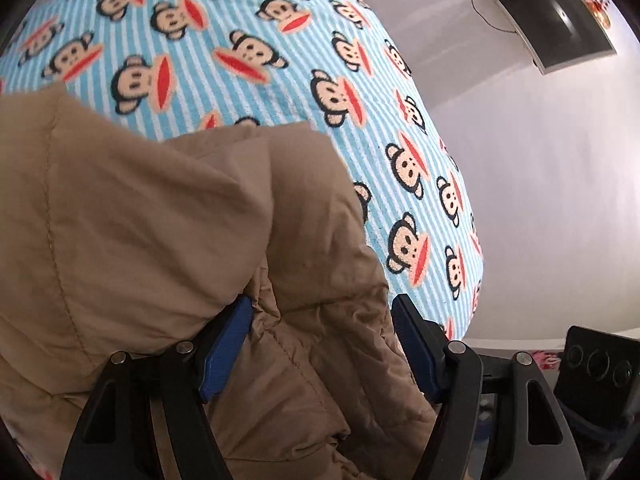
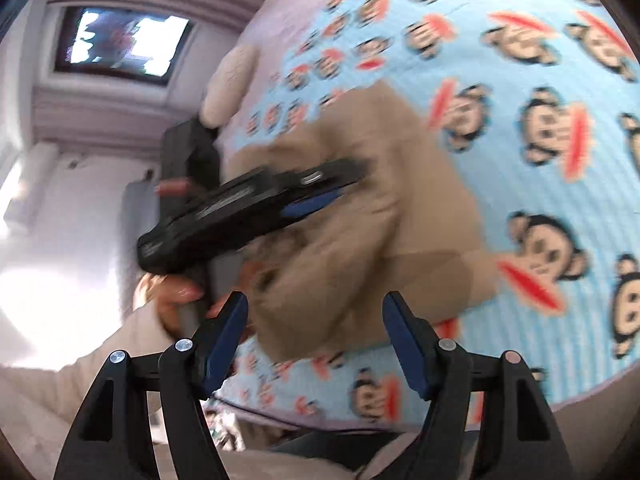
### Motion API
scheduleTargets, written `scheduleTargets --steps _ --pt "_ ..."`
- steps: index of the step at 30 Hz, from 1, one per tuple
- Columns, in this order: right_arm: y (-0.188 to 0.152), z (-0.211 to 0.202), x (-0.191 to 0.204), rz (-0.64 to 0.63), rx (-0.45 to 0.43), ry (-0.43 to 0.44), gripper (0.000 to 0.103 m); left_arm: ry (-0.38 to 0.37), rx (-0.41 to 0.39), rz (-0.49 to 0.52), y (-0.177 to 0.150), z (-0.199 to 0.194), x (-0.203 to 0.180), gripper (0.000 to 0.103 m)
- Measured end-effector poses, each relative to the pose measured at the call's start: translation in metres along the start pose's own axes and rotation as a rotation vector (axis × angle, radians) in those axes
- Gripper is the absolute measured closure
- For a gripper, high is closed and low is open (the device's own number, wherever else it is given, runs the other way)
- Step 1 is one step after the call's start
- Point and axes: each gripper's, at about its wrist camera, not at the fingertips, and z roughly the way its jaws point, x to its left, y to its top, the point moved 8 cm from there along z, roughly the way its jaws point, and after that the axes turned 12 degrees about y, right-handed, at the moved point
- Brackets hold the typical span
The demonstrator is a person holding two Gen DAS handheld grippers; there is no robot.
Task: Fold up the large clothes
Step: 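Hold the jacket with the right gripper while the left gripper opens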
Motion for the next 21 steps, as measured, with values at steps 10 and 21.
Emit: scheduleTargets --steps 10,21 --pt "-0.002 0.024 -0.03 -0.082 0.054 -0.293 0.091 0.388 -0.35 -0.046 0.011 -0.11 0.116 0.031" --pt "-0.019 -0.013 -0.093 -0.057 0.08 -0.449 0.091 0.497 -0.298 -0.091 0.038 -0.034 0.129 0.03"
